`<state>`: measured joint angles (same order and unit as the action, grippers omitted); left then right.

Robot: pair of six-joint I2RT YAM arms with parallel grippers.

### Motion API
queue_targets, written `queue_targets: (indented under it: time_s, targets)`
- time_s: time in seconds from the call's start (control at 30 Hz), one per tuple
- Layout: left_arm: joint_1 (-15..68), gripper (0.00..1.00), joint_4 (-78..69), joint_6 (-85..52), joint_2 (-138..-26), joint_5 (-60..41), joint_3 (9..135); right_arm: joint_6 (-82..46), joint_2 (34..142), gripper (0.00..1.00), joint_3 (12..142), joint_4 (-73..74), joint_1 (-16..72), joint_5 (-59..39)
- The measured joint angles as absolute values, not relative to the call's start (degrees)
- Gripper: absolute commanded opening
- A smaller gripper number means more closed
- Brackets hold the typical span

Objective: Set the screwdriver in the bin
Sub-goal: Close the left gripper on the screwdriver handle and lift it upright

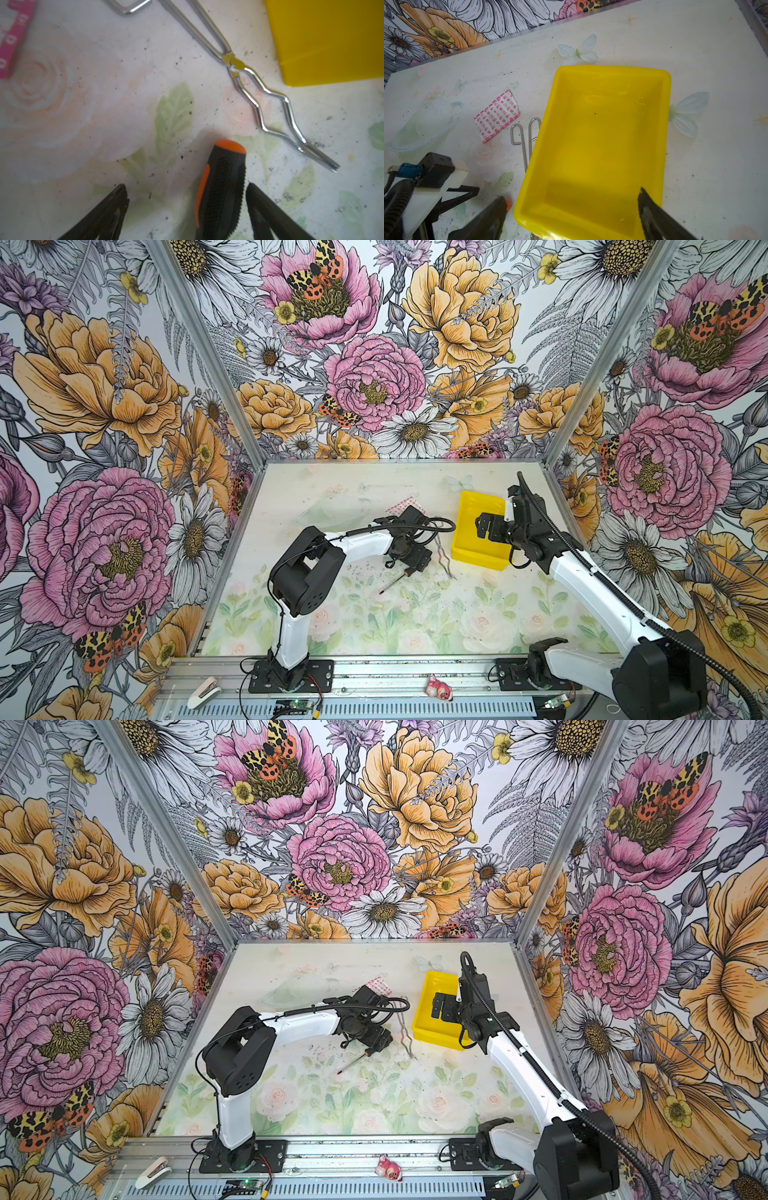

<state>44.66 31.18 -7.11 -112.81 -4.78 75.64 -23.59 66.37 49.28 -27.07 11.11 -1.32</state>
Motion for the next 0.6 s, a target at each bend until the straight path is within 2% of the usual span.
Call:
queue_targets:
  time_s: [0.17, 0.43, 0.6]
  targets:
    - [45.9, 0.70, 33.5, -6.8, -115.0, -1.4, 78.4, -22.9, 63.4, 1.00, 47.1, -28.1, 8.5, -2.5]
    - [46.0, 0.24, 36.5, -5.9, -115.1, 0.5, 78.8, -22.6, 62.2, 0.99, 46.8, -28.3, 8.2, -2.8]
    - [45.8, 0.02, 37.3, -7.9, -115.2, 0.0, 79.2, -22.5, 62.2, 1.00, 46.6, -28.5, 7.9, -2.9]
